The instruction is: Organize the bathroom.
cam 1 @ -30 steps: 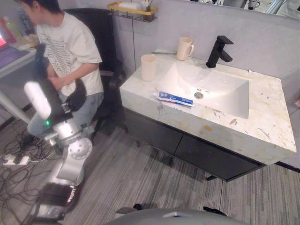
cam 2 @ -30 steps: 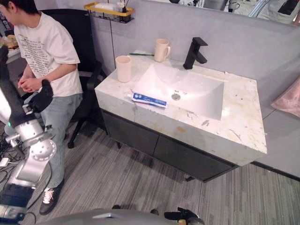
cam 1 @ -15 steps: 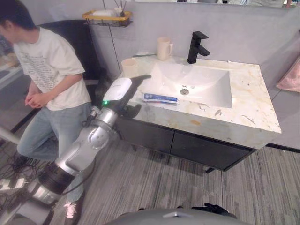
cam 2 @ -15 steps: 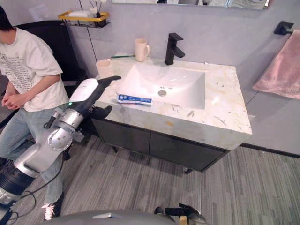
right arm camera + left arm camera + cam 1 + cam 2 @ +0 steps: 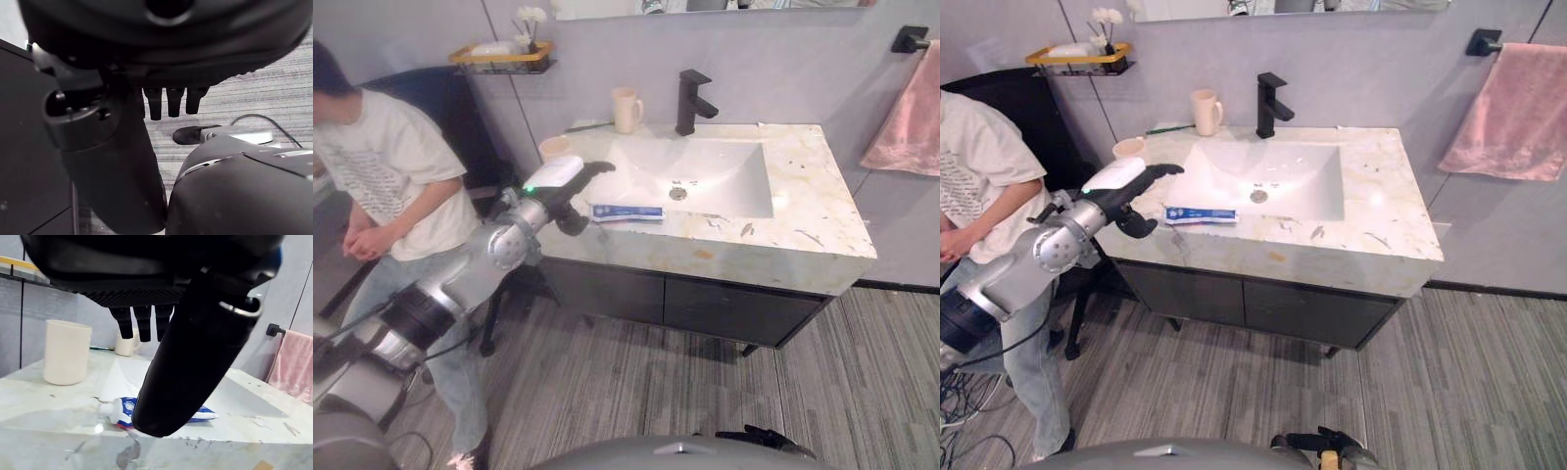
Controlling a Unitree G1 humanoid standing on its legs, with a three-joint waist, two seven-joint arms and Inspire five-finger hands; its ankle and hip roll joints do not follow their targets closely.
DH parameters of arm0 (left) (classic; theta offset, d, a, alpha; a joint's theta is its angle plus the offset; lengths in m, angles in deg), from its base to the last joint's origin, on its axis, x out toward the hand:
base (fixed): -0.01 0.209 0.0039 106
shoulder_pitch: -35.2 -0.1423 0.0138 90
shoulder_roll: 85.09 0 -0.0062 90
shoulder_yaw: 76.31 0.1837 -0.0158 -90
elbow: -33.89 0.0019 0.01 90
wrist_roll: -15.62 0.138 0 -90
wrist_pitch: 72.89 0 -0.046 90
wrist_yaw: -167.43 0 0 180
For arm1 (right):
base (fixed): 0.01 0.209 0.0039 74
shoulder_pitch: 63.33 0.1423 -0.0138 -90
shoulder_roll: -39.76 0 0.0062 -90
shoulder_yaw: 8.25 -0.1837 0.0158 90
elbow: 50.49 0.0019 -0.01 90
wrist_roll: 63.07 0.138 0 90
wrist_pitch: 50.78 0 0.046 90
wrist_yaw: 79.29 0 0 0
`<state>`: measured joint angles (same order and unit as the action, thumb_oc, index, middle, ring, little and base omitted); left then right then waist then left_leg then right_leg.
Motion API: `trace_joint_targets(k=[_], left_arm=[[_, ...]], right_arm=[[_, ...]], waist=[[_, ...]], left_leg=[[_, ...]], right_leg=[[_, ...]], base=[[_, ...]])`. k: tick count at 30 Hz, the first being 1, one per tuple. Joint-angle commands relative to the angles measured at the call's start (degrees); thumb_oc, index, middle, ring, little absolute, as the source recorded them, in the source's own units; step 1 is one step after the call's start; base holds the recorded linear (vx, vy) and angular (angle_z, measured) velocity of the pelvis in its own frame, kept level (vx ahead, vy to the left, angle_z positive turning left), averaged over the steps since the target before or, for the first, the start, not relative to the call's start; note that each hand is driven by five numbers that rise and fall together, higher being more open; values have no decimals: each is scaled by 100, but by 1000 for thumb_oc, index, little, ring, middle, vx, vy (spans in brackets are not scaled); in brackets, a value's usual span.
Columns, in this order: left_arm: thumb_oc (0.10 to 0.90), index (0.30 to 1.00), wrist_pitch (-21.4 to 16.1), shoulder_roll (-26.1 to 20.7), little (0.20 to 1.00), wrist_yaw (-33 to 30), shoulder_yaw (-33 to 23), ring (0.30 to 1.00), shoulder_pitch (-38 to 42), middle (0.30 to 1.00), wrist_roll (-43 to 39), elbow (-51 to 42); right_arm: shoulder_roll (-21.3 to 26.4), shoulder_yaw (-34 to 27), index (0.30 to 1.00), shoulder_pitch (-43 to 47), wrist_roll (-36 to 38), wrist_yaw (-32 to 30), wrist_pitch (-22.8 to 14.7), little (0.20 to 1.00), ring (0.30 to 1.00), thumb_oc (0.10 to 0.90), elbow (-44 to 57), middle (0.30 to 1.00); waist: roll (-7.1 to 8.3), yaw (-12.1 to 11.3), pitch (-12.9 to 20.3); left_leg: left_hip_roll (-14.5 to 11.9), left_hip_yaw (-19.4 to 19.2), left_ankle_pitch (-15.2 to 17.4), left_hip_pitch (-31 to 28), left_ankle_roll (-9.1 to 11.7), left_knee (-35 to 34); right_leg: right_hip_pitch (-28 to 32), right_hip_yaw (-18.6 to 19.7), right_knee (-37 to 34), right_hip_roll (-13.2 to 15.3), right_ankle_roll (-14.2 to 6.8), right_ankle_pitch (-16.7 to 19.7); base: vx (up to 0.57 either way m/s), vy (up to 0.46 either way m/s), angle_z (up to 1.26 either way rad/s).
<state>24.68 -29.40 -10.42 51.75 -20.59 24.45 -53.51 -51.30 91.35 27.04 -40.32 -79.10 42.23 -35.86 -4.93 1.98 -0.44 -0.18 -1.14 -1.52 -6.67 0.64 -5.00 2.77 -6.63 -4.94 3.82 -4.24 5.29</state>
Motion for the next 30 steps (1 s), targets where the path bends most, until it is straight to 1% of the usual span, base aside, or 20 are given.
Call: trace_joint_targets(k=[1,4,6,10,15,17,19,21,25,27,29,30], left_arm=[[800,900,6,-89,900,231,-136,900,1398,900,-303,383],[800,900,90,-54,900,379,43,900,1559,900,-397,672],[800,900,80,1,900,410,141,900,1686,900,-450,1021],[800,900,66,-3,900,408,219,900,1839,900,-512,1390],[800,900,51,-46,900,363,260,900,1962,900,-457,1573],[800,900,0,-63,900,291,278,900,1992,900,-294,1602],[800,900,-30,-109,900,154,284,900,2038,900,-294,1589],[800,900,-33,-147,900,114,267,900,2044,900,-435,1568],[800,900,-57,-140,900,67,190,900,1979,900,-464,1493],[800,900,-123,-63,900,-167,106,900,1906,900,-471,1419],[800,900,-371,65,900,-765,-28,900,1825,900,-459,1384],[800,900,-383,98,900,-782,-61,900,1803,900,-413,1387]], right_arm=[[348,180,900,-140,-369,-5,136,900,900,800,-382,900],[392,198,900,-116,-387,22,124,900,900,800,-385,900],[413,231,900,-99,-368,29,142,900,900,800,-348,900],[426,272,900,-131,-377,33,138,900,900,800,-309,900],[442,305,900,-159,-390,42,128,900,900,800,-296,900],[452,321,900,-160,-392,42,132,900,900,800,-296,900],[457,325,900,-167,-430,57,108,900,900,800,-333,900],[456,329,900,-178,-435,78,101,900,900,800,-343,900],[461,324,900,-190,-451,94,109,900,900,800,-332,900],[433,348,900,-208,-433,87,106,900,900,800,-317,900],[390,382,900,-241,-390,64,88,900,900,800,-326,900],[388,382,900,-248,-380,60,88,900,900,800,-323,900]], waist=[[71,125,-34],[57,174,-38],[65,211,-41],[71,244,-30],[76,266,-36],[77,270,-40],[74,266,-36],[74,260,-33],[72,251,-34],[82,247,-33],[102,256,-24],[106,256,-21]], left_leg=[[162,62,112,237,-95,0],[156,53,116,208,-94,0],[152,33,127,177,-99,0],[138,9,136,140,-101,0],[131,-2,141,131,-105,1],[131,6,147,127,-107,6],[136,19,161,119,-108,16],[133,16,171,111,-105,21],[136,30,174,103,-107,34],[141,59,173,106,-111,41],[141,52,178,98,-111,28],[140,49,182,96,-112,24]], right_leg=[[202,-79,3,-211,-34,-384],[202,-53,26,-213,-34,-400],[219,-40,30,-219,-28,-417],[241,-39,43,-227,-18,-446],[221,-36,95,-230,-8,-485],[218,-30,111,-232,-1,-498],[220,-26,123,-231,7,-517],[233,-27,125,-234,9,-530],[247,-31,139,-231,20,-544],[252,-22,141,-235,32,-551],[266,-10,112,-243,38,-544],[268,-8,107,-245,38,-545]], base=[[78,-7,-14],[77,-12,-6],[88,-19,-7],[91,-16,-2],[46,-5,0],[41,1,0],[44,5,0],[34,-1,0],[8,1,0],[18,0,0],[38,-3,1],[39,-6,0]])
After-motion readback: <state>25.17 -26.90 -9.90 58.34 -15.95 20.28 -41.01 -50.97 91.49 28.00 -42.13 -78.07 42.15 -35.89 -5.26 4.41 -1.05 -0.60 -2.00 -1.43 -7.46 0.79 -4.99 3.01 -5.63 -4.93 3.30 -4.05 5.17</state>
